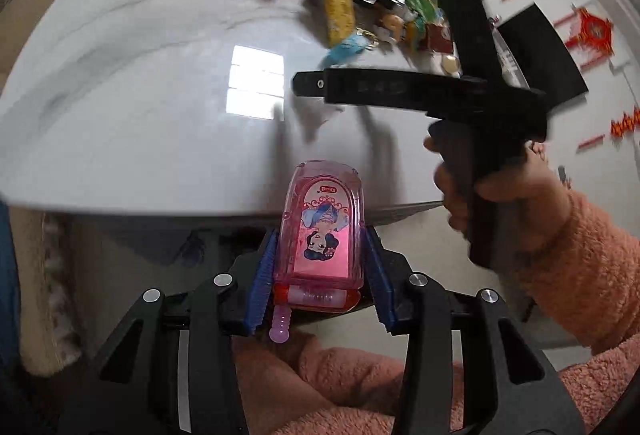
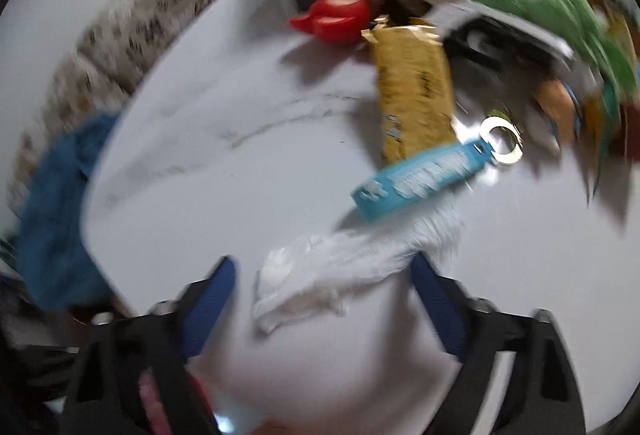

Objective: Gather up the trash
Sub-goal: 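Grasp the pink toy phone with the left tool while the right tool grasps a white tissue, then lower both items into the cardboard box and open both tools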

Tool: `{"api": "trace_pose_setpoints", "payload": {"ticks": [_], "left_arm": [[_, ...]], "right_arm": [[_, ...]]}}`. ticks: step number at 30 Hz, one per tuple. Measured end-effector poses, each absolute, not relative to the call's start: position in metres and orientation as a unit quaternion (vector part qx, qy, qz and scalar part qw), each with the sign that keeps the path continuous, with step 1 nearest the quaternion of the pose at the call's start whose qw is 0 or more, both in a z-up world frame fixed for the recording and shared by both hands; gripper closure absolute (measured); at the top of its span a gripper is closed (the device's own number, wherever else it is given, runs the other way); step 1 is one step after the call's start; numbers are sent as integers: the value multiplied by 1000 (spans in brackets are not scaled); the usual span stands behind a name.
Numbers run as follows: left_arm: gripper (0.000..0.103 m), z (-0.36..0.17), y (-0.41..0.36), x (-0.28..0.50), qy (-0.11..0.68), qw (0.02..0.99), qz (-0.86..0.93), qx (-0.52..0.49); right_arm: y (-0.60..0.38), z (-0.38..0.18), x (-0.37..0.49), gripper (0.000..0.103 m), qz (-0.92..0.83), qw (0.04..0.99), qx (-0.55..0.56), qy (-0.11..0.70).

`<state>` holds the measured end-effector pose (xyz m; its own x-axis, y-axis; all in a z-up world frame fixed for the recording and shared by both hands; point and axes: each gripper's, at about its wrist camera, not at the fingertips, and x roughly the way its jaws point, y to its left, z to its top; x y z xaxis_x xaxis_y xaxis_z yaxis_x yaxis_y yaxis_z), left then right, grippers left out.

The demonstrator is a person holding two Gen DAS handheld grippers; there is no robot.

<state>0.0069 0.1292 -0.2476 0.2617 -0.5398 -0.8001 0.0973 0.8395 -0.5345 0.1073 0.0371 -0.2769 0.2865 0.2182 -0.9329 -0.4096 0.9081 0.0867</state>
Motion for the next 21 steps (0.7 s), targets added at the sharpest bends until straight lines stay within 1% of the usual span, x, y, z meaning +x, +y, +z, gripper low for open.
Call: {"api": "trace_pose_setpoints", "payload": {"ticks": [1,2,3,4,5,7,11,17,19,21], "left_arm": [[62,-248,131,4,571,771,-203,-196],[62,-248,136,0,569,772,-198,-202],[62,-249,139,-3,569,771,-196,-207],[62,-249,141,-5,569,771,-194,-209],[62,-251,142,-7,569,771,-193,-209],[62,-252,139,-10,570,771,-197,-204],[62,-254,115,-5,573,769,-216,-185],[62,-255,67,-11,588,750,-266,-145],[62,-261,46,-16,597,737,-290,-129],[62,-272,24,-21,609,723,-306,-112]], "right_arm": [[40,-276,106,37,189,800,-103,560],[38,-274,106,55,190,801,-104,558],[34,-272,107,91,194,798,-92,563],[25,-273,109,100,207,782,-61,585],[14,-273,108,100,212,773,-40,597],[-4,-270,99,100,212,773,-38,597],[-59,-251,73,100,217,775,14,594],[-144,-227,5,100,209,774,85,591],[-155,-233,-18,100,198,766,83,606],[-171,-251,-52,100,184,752,77,628]]}}
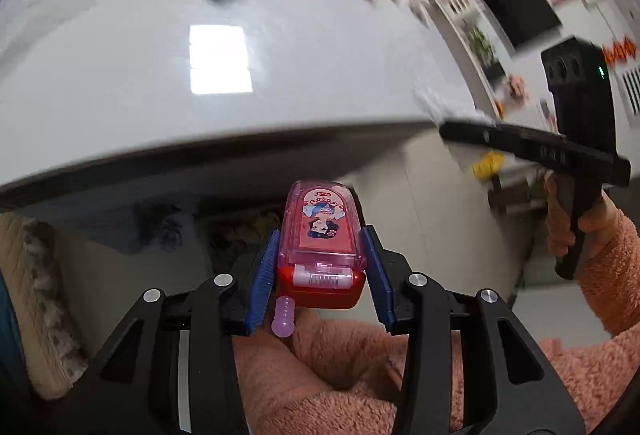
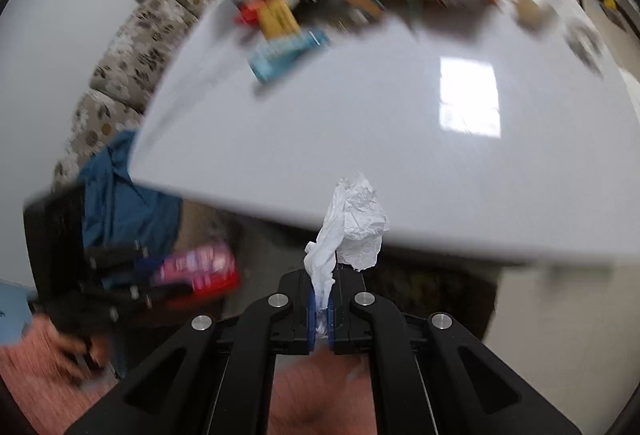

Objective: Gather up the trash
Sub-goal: 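Lower both items into the cardboard box and open both tools, then grasp the blue keychain strap with the left tool while the right tool grasps the yellow snack packet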

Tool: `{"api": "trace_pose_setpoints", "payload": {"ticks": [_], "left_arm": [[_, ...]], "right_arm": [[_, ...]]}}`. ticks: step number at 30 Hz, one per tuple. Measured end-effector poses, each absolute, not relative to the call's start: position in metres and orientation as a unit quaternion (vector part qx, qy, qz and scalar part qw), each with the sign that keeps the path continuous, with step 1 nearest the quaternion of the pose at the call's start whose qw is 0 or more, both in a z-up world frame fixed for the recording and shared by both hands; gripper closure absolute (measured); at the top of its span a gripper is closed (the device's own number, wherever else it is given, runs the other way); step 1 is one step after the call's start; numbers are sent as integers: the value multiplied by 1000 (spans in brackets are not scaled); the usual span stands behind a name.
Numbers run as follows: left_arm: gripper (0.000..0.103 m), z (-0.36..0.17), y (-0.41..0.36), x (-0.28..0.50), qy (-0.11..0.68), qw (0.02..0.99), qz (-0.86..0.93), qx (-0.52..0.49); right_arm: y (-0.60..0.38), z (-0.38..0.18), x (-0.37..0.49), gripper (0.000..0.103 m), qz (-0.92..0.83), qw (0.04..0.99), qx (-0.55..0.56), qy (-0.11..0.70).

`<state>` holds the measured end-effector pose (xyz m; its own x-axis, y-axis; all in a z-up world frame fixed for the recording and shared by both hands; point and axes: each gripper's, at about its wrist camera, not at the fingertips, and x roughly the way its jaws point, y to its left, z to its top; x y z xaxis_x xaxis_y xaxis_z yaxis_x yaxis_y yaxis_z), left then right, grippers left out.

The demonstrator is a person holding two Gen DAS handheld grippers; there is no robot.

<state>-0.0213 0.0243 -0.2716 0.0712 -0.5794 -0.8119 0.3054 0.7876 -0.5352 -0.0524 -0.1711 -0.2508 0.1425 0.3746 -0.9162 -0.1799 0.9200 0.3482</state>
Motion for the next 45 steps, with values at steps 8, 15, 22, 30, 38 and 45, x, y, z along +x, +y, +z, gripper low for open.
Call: {"api": "trace_pose_setpoints", "payload": {"ticks": [8,15,22,30,38,45], "left_arm": [[62,-389,-52,-35,686,659,-307,-42],[62,-538,-86,-42,742,618,-259,17],[29,-638,-91,-35,768,614,-163,75],[23,-623,-86,-38,776,614,-137,50],[23,-465,-70,-58,736,656,-167,7],[13,-281,-26,-10,571,808,-142,6]], "right_arm": [[-214,-389,-100,100,119,692,127,700],[-241,-533,-96,98,84,655,163,733],[-259,-612,-99,23,37,635,166,753],[-272,-589,-107,18,46,636,206,742],[-254,-447,-108,15,115,679,212,694],[-238,-356,-108,12,153,719,230,638]]}}
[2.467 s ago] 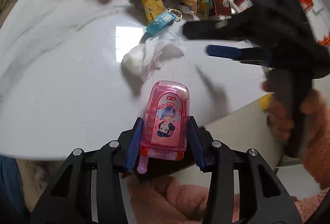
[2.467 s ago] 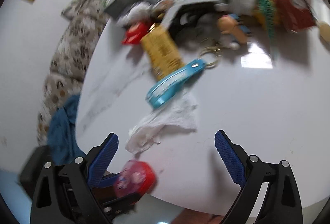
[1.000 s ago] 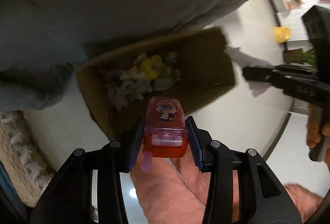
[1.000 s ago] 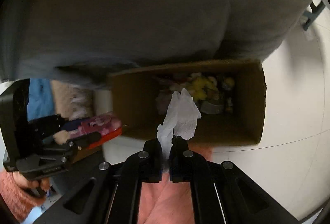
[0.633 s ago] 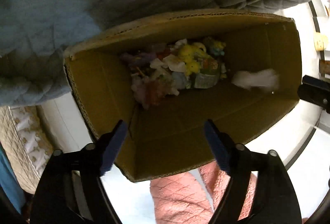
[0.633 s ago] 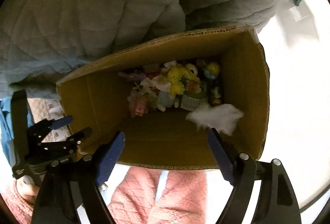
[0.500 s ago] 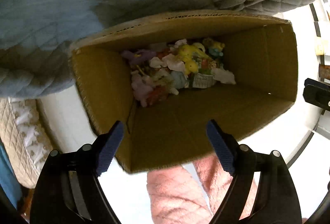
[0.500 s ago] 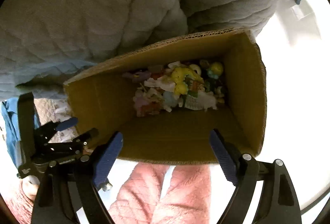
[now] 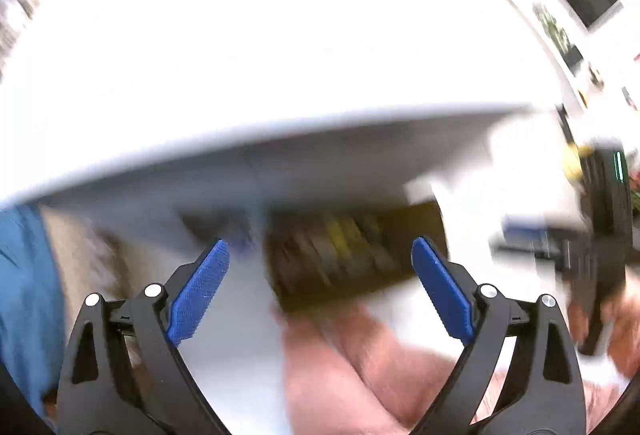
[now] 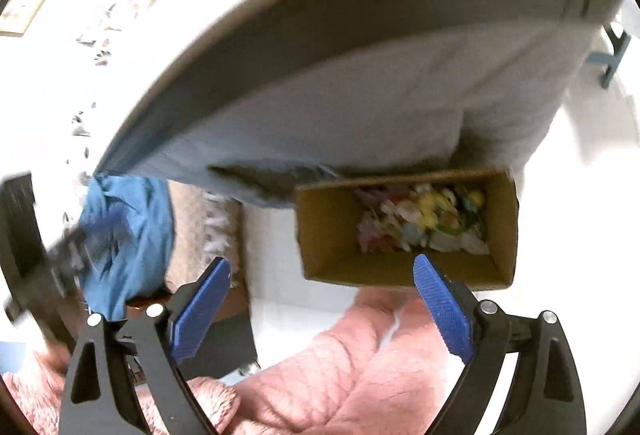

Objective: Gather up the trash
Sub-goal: 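Grasp the blue keychain strap with the left tool while the right tool grasps the yellow snack packet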

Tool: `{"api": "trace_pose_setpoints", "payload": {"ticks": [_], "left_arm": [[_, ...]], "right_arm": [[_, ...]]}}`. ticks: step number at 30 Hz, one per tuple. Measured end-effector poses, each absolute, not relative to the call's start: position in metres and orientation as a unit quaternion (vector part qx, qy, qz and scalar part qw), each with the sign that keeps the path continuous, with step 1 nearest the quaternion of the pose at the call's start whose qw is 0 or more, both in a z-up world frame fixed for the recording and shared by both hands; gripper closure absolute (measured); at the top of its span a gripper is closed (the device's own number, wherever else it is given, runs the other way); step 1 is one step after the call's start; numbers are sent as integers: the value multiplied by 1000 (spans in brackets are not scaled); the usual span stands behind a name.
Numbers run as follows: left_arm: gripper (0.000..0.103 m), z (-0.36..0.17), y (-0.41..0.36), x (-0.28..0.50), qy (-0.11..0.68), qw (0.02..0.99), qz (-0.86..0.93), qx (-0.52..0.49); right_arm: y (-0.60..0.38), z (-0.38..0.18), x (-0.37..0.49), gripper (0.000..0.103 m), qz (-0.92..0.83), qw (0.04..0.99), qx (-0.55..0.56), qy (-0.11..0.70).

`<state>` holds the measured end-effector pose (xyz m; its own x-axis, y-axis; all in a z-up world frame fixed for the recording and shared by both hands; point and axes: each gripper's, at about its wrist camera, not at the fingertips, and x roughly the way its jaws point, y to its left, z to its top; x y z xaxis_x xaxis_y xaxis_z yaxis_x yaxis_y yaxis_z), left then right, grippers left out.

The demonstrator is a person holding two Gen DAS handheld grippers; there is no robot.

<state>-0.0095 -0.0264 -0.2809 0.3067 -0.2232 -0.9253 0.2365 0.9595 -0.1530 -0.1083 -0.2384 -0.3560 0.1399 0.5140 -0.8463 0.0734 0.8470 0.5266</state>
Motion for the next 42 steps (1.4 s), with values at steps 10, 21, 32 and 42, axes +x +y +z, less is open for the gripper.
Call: {"api": "trace_pose_setpoints", "payload": {"ticks": [10,21,32,42], "left_arm": [[13,-273,-19,168,541,837,-69,44],[88,-247,0,165,533,825,-171,-73],[88,-166,30,104,469,843,-237,-114],[88,-132,76,36,452,859,-218,-105]], "right_arm": [[-240,-305,-120,12,125,752,262,592],[-228,-303,-113,12,125,755,249,594],[-167,-253,-9,12,183,800,155,549],[-22,-256,142,14,185,835,-33,517]]}}
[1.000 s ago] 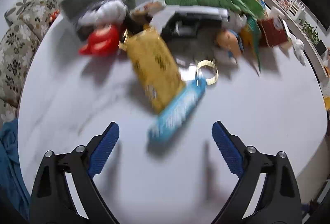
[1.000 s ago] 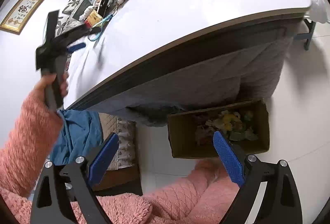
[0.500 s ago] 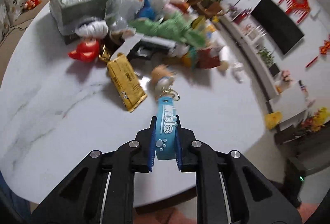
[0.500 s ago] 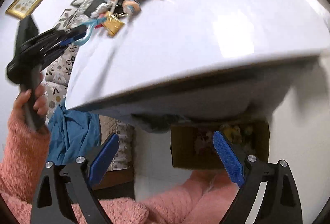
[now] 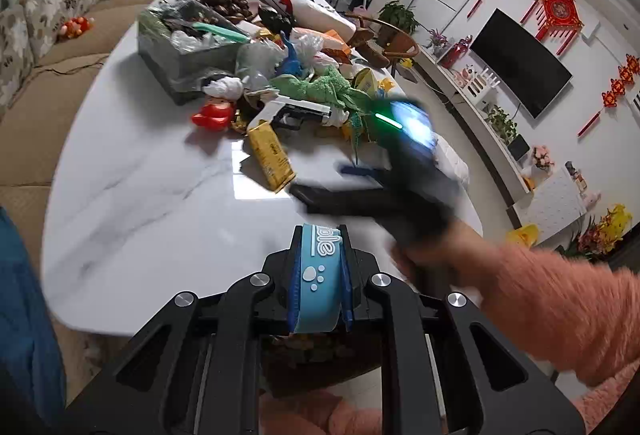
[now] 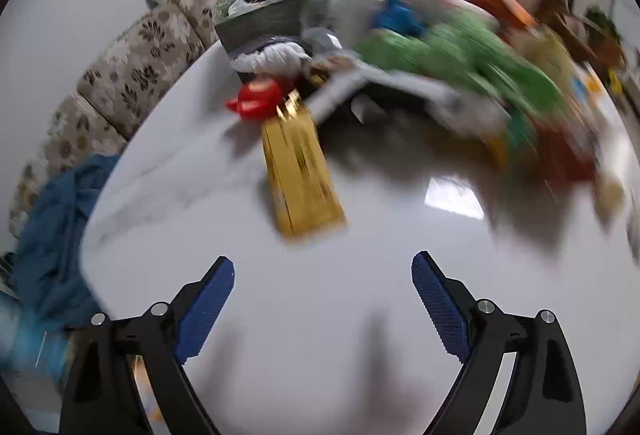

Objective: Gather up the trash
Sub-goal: 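Grasp the blue keychain strap with the left tool while the right tool grasps the yellow snack packet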

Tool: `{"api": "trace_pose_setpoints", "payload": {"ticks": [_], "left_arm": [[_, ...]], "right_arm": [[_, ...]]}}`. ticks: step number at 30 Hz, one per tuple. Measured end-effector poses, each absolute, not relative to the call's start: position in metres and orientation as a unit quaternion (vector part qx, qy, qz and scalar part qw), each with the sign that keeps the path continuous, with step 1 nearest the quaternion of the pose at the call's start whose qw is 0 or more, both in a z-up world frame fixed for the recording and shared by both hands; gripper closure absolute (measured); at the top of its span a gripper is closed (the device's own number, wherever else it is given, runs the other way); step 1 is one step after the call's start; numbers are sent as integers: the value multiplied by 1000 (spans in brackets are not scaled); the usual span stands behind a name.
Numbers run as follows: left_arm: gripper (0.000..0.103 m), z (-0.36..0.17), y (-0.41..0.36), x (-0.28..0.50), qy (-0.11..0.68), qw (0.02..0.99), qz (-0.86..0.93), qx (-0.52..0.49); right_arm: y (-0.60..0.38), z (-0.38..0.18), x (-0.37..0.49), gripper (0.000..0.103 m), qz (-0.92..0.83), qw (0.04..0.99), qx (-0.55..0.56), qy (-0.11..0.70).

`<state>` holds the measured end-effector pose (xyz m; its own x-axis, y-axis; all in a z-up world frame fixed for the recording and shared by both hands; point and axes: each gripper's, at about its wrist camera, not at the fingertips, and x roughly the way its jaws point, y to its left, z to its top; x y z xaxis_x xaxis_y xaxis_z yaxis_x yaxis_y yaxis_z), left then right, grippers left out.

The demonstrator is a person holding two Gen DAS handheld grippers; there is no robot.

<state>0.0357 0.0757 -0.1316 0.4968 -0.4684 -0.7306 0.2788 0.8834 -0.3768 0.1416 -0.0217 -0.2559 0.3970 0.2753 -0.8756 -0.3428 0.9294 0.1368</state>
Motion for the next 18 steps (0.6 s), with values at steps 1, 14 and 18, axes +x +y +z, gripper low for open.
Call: {"api": "trace_pose_setpoints", "payload": {"ticks": [1,14,18], "left_arm": [[88,-130,78,31,453,858,-216,-106],[88,-122,95,9,449,863,-205,-110],[88,-123,72,0,457,855,-226,-96]], "right_arm": [[-12,-261,151,14,183,832,-41,522],[-51,-209,110,73,229,831,8,507],[-92,-183,57,74,248,835,40,489]]}}
